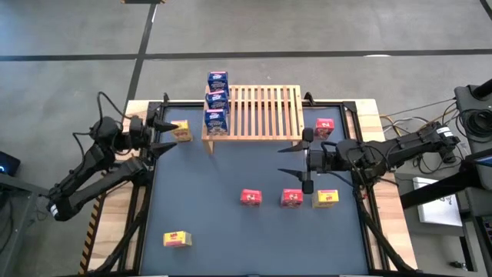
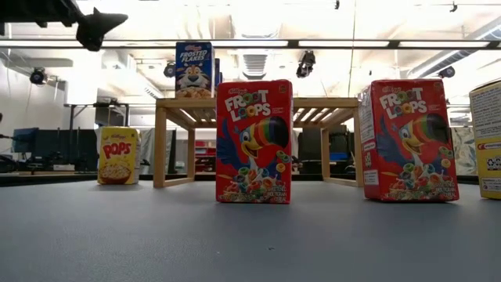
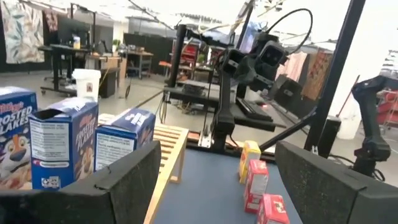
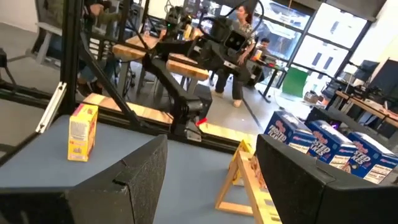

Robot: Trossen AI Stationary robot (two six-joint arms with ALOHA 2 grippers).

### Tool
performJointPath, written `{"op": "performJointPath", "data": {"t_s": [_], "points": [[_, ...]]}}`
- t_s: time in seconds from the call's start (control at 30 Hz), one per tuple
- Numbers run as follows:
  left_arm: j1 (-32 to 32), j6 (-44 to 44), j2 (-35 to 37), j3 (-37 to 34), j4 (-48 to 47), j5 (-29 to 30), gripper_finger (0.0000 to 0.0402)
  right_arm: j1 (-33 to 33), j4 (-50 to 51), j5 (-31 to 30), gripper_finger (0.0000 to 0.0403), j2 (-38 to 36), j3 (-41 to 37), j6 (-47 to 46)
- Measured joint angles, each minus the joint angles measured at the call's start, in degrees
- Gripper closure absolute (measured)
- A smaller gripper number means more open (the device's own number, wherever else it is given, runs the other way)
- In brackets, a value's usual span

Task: Stack cereal on shelf
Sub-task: Put the top yellow cereal box on the shelf

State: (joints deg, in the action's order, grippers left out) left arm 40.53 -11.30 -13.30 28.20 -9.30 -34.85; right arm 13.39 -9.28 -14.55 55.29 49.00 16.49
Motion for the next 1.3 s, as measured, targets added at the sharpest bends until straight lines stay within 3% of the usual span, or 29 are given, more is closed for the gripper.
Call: {"op": "performJointPath", "data": {"t_s": [0.27, 0.43, 0.57, 0.67, 0.73, 0.8, 0.93, 1.07, 1.3], "points": [[0.0, -3.5, 6.9, -8.4, 0.3, 0.0, 0.0102, 0.0, 8.0, 0.0, 0.0165, 0.0, 5.5, -3.3], [0.0, -5.0, 10.0, -7.1, -0.8, 1.3, 0.0102, 0.0, 12.0, 0.3, 0.0165, 0.0, 5.4, -7.4], [0.0, -4.1, 10.3, -2.6, -7.6, 6.2, 0.0102, 0.2, 10.3, 2.9, 0.0165, 0.4, 2.5, -8.9], [0.0, -2.7, 9.2, 0.4, -18.2, 15.5, 0.0102, 0.5, 6.4, 3.0, 0.0165, 0.8, -0.4, -9.1], [0.0, -2.6, 7.5, 2.3, -25.6, 23.7, 0.0102, 0.5, 4.1, 3.0, 0.0165, 1.0, -1.8, -9.1], [-0.1, -3.6, 5.9, 2.6, -26.0, 28.3, 0.0102, 0.5, 3.3, 3.0, 0.0165, 1.1, -2.6, -9.2], [-0.2, -4.1, 0.3, 4.0, -23.3, 32.8, 0.0102, 0.5, 2.7, 3.0, 0.0165, 1.0, -2.7, -9.9], [-0.2, 1.5, -7.1, 6.0, -22.3, 35.1, 0.0102, 0.6, 2.5, 3.0, 0.0165, 0.9, -2.5, -10.5], [-0.1, 10.6, -20.0, 16.5, -39.8, 41.2, 0.0102, 0.6, 2.5, 3.0, 0.0165, 0.9, -2.5, -10.6]]}}
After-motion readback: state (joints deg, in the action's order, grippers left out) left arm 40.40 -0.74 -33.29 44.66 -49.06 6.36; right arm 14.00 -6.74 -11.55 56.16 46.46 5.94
